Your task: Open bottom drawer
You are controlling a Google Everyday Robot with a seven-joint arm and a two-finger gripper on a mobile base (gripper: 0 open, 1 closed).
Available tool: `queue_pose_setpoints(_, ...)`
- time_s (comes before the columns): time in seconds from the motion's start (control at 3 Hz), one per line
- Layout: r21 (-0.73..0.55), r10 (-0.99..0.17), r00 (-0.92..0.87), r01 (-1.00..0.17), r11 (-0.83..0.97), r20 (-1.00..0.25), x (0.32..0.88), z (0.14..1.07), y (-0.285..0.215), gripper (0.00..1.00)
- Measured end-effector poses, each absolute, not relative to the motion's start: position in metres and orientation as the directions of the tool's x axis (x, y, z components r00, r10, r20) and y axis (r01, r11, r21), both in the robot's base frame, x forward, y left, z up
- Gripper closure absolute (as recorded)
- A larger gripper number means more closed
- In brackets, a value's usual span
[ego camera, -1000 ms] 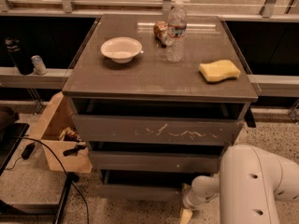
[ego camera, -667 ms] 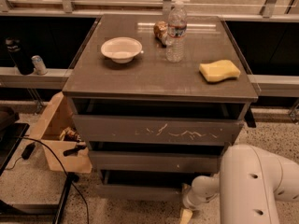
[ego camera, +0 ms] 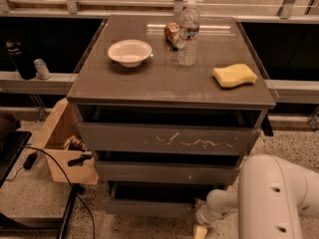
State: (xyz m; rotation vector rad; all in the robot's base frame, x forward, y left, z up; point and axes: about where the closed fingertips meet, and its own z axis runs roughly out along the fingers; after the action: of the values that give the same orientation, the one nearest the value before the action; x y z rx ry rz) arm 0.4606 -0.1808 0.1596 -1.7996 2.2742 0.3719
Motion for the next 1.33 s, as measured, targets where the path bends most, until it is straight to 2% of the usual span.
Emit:
queue_pose_setpoints(0.67, 0.121, -0.912, -0.263, -0.964, 0.236, -0.314, 0.416, 0.164, -0.198, 0.00)
queue_pose_setpoints(1.33, 0.105, -0.910, -0.252, -0.967, 0.230, -0.328, 0.418, 0.173, -0.194, 0.00)
